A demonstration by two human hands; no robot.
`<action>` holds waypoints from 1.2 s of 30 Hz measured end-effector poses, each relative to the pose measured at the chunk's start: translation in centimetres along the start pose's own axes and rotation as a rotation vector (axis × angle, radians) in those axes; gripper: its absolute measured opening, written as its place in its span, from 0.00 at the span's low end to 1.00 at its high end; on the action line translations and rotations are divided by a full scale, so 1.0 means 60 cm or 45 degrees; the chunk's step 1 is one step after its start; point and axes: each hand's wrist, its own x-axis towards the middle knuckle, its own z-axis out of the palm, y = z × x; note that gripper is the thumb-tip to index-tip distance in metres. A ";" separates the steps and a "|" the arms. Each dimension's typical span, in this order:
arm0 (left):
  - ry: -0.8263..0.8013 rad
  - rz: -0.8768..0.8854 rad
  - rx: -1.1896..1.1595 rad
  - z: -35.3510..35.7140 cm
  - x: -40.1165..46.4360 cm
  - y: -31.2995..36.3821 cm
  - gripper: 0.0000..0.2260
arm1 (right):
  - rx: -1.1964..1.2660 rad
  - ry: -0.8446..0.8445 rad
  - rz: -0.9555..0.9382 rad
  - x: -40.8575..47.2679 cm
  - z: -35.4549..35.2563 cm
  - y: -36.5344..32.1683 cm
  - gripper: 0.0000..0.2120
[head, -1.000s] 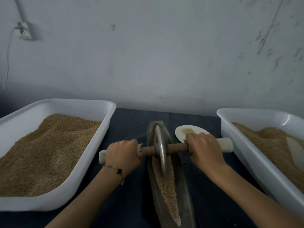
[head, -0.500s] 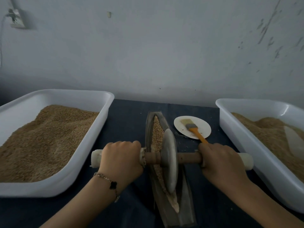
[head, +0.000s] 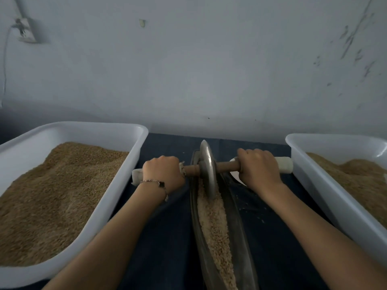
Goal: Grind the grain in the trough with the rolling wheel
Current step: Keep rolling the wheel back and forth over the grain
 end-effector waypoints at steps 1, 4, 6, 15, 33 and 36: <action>-0.021 -0.005 -0.009 0.000 0.006 -0.001 0.10 | 0.004 0.009 -0.003 0.005 0.002 0.001 0.03; -0.049 -0.017 -0.032 0.004 0.010 -0.003 0.11 | 0.002 0.043 -0.012 0.006 0.004 -0.001 0.04; -0.013 -0.014 -0.031 0.008 0.000 -0.004 0.12 | -0.004 0.041 -0.017 -0.002 -0.004 -0.006 0.03; 0.043 0.167 0.069 -0.001 -0.135 -0.007 0.07 | 0.087 0.102 -0.069 -0.146 -0.071 -0.022 0.16; 0.122 0.102 0.114 0.002 -0.108 0.001 0.14 | 0.085 0.092 -0.053 -0.094 -0.023 -0.004 0.10; 0.151 0.060 0.096 0.005 -0.056 0.004 0.13 | 0.107 -0.015 0.002 -0.039 -0.001 0.004 0.06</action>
